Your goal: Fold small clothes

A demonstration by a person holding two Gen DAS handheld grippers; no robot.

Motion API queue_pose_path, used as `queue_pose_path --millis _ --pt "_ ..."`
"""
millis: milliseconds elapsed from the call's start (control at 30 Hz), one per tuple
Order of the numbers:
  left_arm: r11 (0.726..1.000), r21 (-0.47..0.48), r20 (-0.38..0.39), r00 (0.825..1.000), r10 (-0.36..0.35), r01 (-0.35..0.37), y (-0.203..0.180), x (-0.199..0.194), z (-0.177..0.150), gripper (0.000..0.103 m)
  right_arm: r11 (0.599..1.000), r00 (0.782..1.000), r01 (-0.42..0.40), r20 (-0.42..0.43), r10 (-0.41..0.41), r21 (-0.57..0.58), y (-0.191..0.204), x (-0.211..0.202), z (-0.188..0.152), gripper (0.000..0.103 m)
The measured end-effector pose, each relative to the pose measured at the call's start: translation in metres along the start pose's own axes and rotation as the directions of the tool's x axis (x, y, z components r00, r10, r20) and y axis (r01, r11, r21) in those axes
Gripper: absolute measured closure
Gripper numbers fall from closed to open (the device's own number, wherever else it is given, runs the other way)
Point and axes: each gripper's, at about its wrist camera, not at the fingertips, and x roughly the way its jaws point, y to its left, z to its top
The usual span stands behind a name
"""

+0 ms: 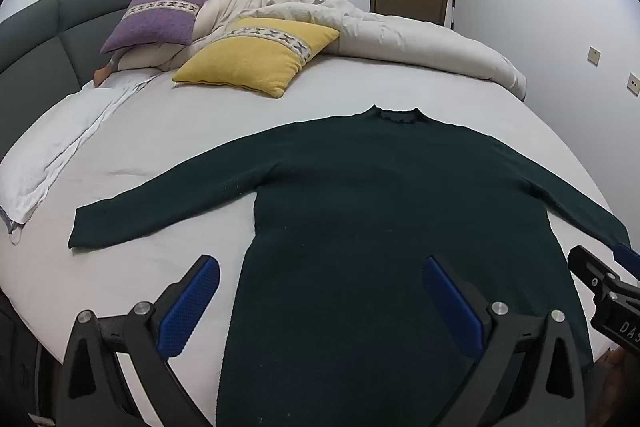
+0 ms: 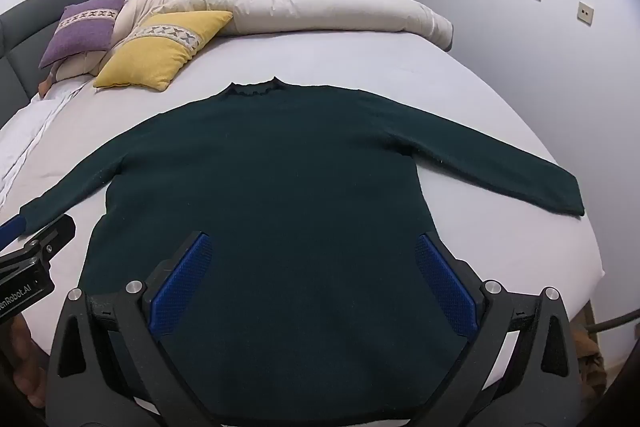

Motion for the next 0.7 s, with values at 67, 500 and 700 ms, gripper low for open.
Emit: queue_pose_path --millis 67,500,700 --pt "1.0 0.001 -0.002 1.0 0.0 0.0 0.0 0.0 0.0 0.0 1.0 1.0 0.001 0.0 -0.001 -0.007 0.001 0.0 0.0 0.0" --pt "1.0 -0.004 -0.004 1.0 -0.001 0.001 0.006 -0.001 -0.002 0.0 0.999 1.0 0.021 0.013 -0.02 -0.032 0.007 -0.007 0.001 0.0" --pt "1.0 -0.003 -0.004 1.0 -0.001 0.001 0.007 0.001 -0.001 0.0 0.999 1.0 0.024 0.018 -0.023 -0.037 0.007 -0.009 0.002 0.0"
